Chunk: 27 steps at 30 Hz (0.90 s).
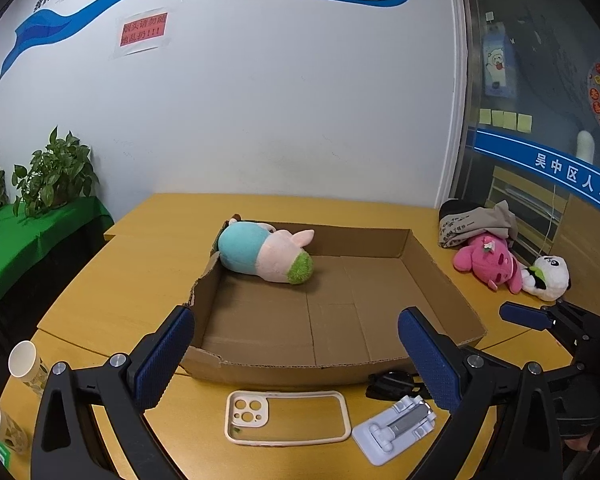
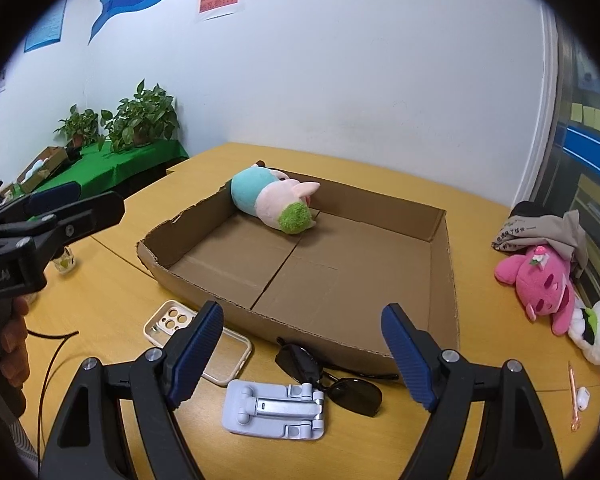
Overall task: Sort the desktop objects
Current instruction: 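Withdraw both tools from the box toward the items on the table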
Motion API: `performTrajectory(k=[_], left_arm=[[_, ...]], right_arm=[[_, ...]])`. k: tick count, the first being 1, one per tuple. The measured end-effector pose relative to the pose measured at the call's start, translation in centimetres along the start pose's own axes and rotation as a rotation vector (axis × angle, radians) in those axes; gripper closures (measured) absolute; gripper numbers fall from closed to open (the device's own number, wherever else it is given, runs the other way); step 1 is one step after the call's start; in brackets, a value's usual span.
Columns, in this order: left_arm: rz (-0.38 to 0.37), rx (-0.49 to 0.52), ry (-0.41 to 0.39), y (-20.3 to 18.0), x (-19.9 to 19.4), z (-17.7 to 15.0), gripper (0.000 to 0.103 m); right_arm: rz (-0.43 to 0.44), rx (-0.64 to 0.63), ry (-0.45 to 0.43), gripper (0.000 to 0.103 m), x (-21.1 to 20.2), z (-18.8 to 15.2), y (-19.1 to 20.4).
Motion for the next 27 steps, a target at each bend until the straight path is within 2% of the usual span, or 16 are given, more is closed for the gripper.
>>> performTrajectory(k=[6,11,18,25,27], left_arm=[[0.012,0.016,0.008,0.2,0.7,-0.2,0.0],[-0.043,0.014,0.052,0.2,1.9,-0.8,0.0],[-0.053,0.041,0.064,-0.5,2.7,-1.1,0.0],[-0.046,0.0,0.083,1.4,2.8,-1.9,0.0],[-0.057,-0.001,0.11,2.2,3.1,-2.4,0.0]], right_arm=[[0.011,0.03,0.009,0.022,0.7,-0.5,-0.2],[0.003,0.046,0.029,0.022,1.3,-1.4,-0.5],[0.009,0.07,0.056,0.022,1.7,-2.3,-1.0],[0.043,0.056,0.066,0.022,2.3,-2.3,-0.2],[0.054,0.047,0.072,0.022,2.5,-2.3,0.2]])
Point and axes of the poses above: each gripper's, at about its wrist camera, not at the fingertips, and x roughly the way its jaws point, y to its left, z to its top, the point moved 4 cm from there along x, roughly the way its jaws point, and after that the axes turned 5 degrees about y, right-handed, at the moved point
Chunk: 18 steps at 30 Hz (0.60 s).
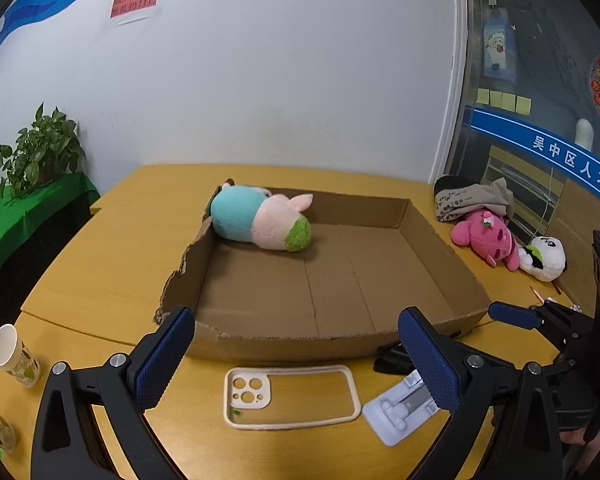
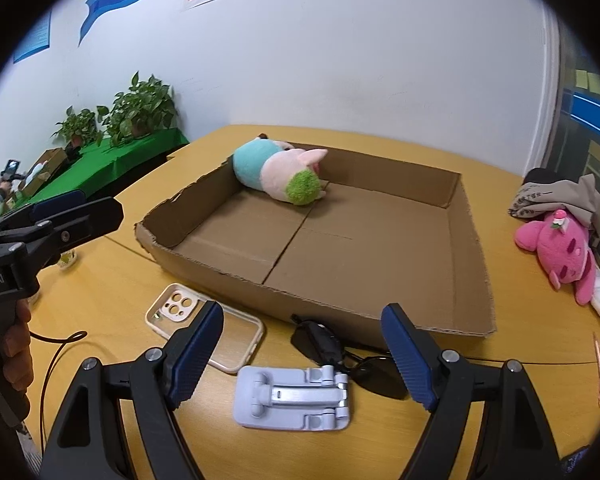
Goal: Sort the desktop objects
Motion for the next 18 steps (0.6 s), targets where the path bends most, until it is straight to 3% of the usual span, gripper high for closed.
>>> performTrajectory(k=[7,12,14,18], left_arm=[[0.013,-0.041,0.076,4.4,2.2,-1.6,0.0],[0.005,-0.115,0.175,7.1,5.8,-4.1,0.004],[-0.007,-0.138,0.222,7.9,7.4,-5.4,0.01],[0.027,-0.161,0.325,8.8,10.3,-7.4,0.036]], right_arm=[[0.056,-0.055,0.052,0.022,1.5,-0.9,1.7],[0.244,0.016,0.192,0.022,5.9,-2.0,3.4],[0.3,0.025,0.231,0.022,7.5,-2.0,4.6],[0.387,0.087,0.323,0.022,10.7,-1.9,5.8]])
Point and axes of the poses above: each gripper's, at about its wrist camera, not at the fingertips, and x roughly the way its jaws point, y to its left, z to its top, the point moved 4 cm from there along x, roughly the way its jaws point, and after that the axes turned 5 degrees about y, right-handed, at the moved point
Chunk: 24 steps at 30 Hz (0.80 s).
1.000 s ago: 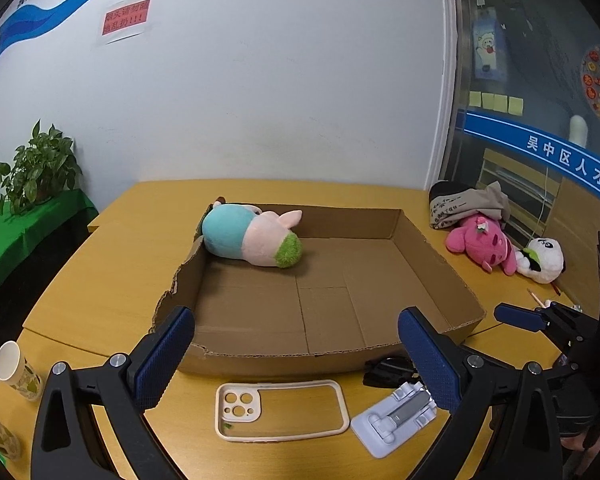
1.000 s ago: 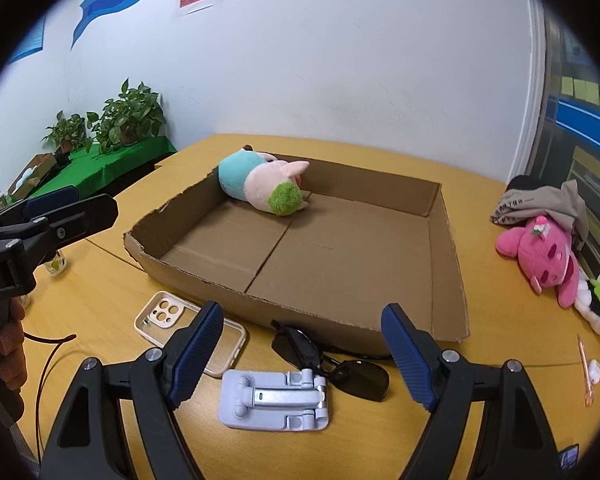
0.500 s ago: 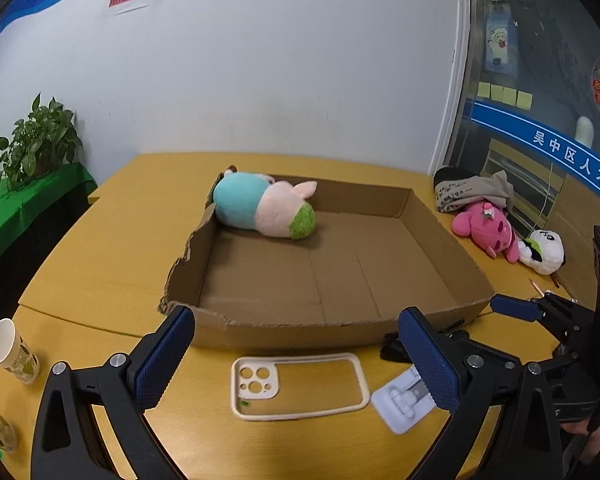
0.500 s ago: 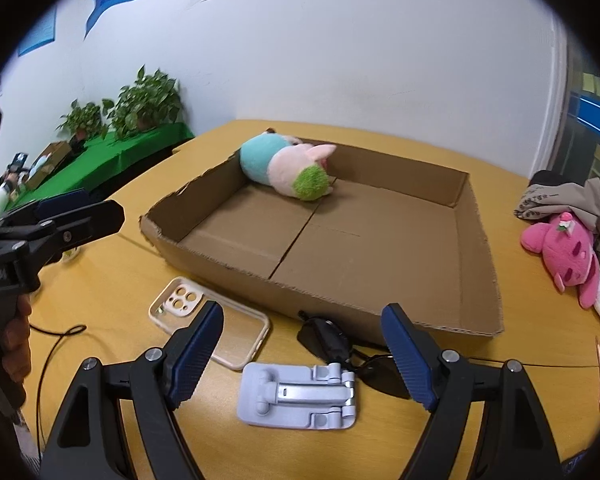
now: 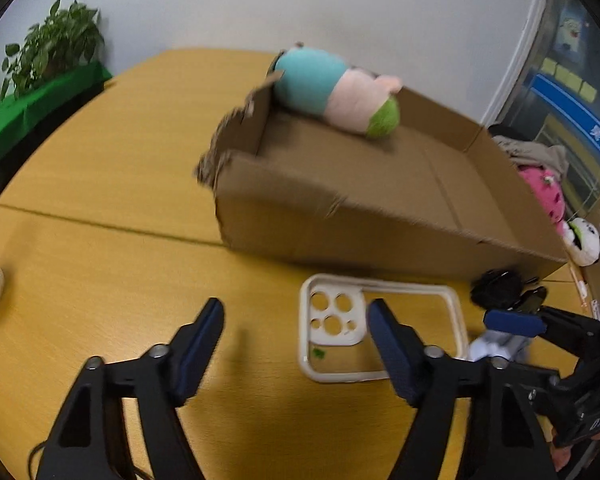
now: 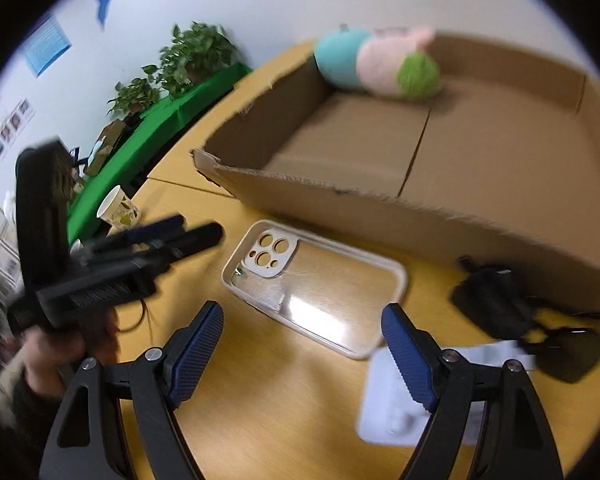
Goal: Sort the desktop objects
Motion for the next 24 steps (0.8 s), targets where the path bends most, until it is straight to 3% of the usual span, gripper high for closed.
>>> performTrajectory(k=[4,8,10,12,13,15,17,24], left_arm=[[0.013,0.007,0.06,0.2,2.2,-0.5,0.051],[0.042,0.025,0.05,0.2,2.7,-0.5,0.069],[0.049,0.031,0.048,0.1,2.7,-0.6,0.086],[0.055,0.042,0.044,-0.2,2.8,-0.7,0.092],[0.056,0.046,0.042,-0.3,2.8,-0.7,0.095],[0.046,0.043,0.04,-0.3,2.9,-0.6,0.098],[0.044,0.039,0.034,-0.5,2.9,-0.6,0.098],[0.047,0.028,0.026,-0.4,2.6,-0.9,0.099]], right_arm=[[-0.122,0.044,0.044,0.022,2.0,0.3,-1.4],[-0.167,0.046,0.064,0.023,2.8,-0.2,-2.4],[-0.197,0.037,0.064,0.032,2.8,-0.2,-2.4],[-0.236,0.029,0.067,0.044,3.0,-0.3,-2.5],[-0.251,0.027,0.067,0.048,3.0,-0.3,-2.5],[-0.268,0.026,0.065,0.075,3.0,-0.3,-2.7],[-0.246,0.028,0.071,0.091,3.1,-0.3,-2.8],[-0.241,0.002,0.075,0.094,3.0,-0.6,-2.6]])
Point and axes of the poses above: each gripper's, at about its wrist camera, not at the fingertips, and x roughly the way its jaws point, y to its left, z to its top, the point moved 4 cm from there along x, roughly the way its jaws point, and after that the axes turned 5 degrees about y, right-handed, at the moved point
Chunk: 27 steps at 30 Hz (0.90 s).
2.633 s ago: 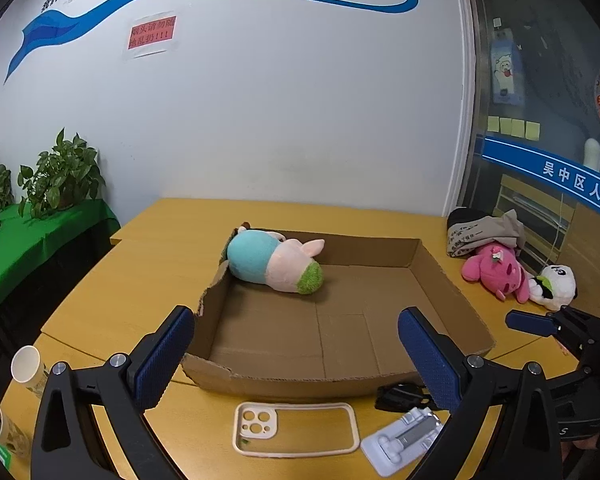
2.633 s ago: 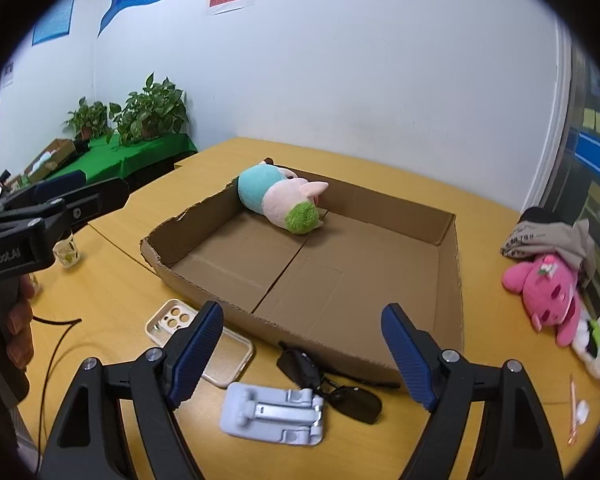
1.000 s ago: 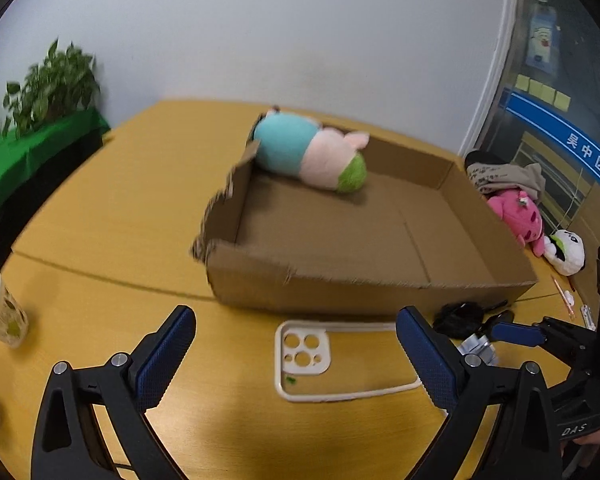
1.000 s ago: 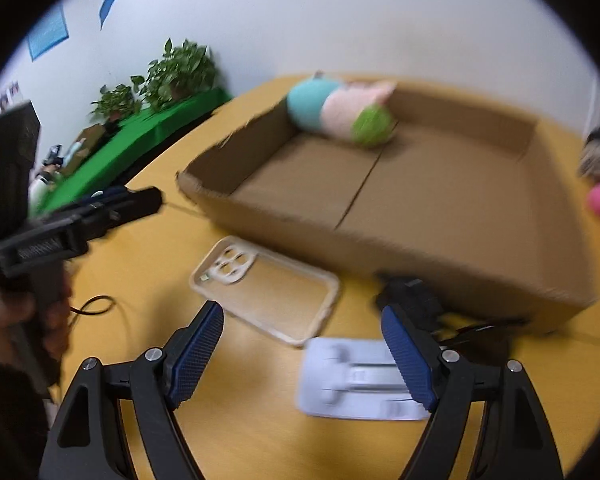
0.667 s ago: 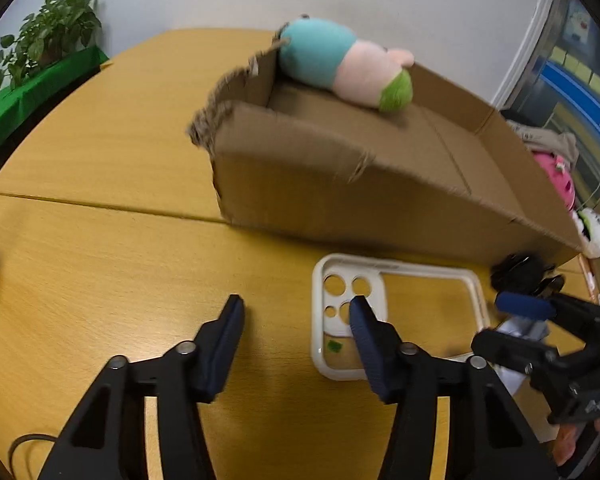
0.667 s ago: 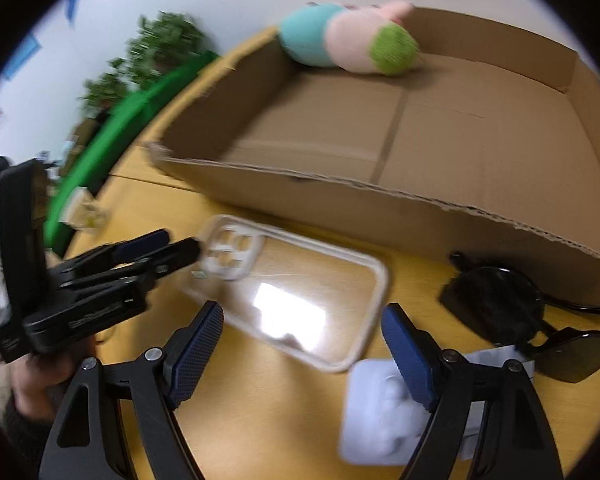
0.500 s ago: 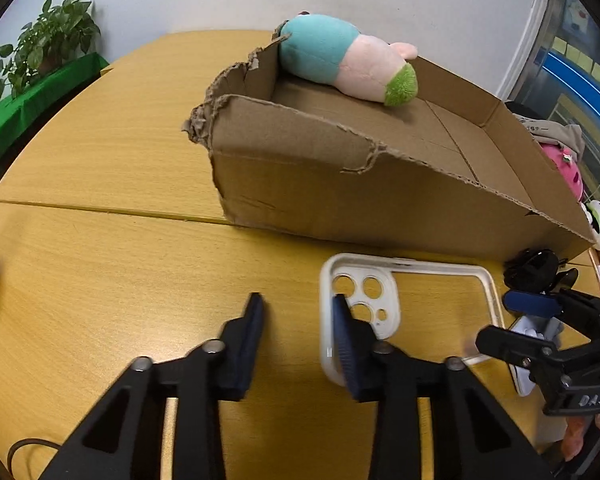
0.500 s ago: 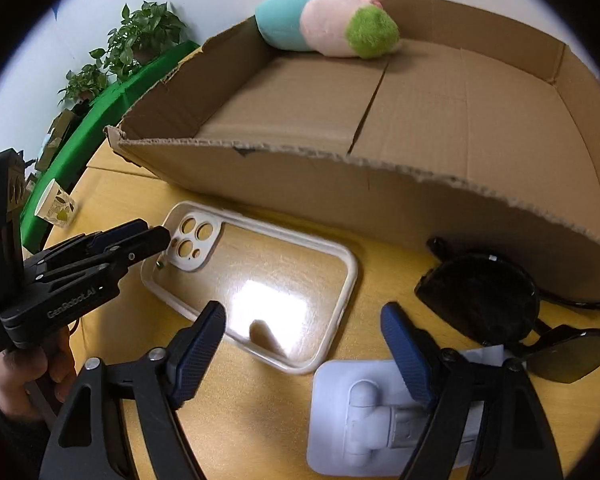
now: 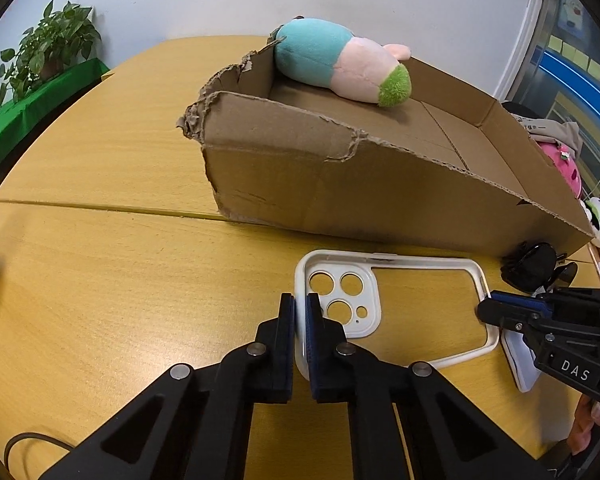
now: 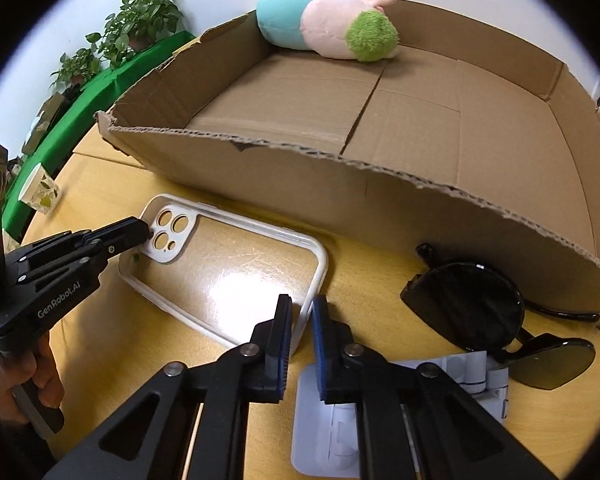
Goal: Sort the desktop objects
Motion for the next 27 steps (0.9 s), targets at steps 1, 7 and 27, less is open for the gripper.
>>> performTrajectory(k=[1,7,27], left_arm=[[-0.006,-0.007,-0.005,0.1,-0.2,-0.1,0.099],[-0.006,-0.015,-0.061,0.1,-2.7,0.1,0.099],[-0.035,0.008,-0.322,-2.7,-14.7,3.9,0.099]], right_arm=[[0.013,0.008,-0.002,0.094,-0.1,-0.1,-0.1],[0.08,0.037,-0.108,0.095,-2.4,-0.1,-0.4],[0.108,-0.059,-0.383,0.094,-15.3,2.0,0.9]])
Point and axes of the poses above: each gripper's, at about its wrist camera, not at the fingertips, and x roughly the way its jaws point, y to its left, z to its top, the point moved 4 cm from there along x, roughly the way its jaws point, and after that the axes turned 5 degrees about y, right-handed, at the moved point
